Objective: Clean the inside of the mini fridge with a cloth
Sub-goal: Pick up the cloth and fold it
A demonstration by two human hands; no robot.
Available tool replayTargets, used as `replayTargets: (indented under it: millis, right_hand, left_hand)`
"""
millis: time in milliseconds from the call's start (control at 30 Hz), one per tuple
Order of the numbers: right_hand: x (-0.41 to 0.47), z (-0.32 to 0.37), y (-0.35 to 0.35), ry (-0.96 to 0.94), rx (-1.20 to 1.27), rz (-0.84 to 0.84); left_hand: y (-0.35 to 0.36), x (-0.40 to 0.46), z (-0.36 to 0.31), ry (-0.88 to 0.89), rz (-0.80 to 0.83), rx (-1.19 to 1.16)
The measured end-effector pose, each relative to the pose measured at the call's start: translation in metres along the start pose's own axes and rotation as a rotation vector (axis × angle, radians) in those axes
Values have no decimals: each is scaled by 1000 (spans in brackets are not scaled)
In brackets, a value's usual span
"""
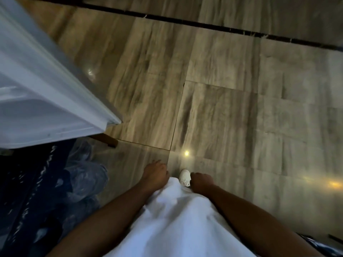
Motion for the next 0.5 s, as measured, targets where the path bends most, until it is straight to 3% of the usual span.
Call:
replayTargets:
  millis: [233,500]
  right_hand:
    - [46,-27,-52,-11,54,2]
    - [140,-16,-176,-36,-11,-32]
  left_hand:
    - [-16,66,-8,-64,17,-145]
    - [-81,185,27,-149,56,-195]
Point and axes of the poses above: each hand's wrist, its own x-axis towards the middle knuckle, its own y-axis out of the palm, z = x × y, the point moved 10 cm from there along x, towards the middle knuckle, and after that the axes turned 2 degrees about -z, right-handed, at the moved point
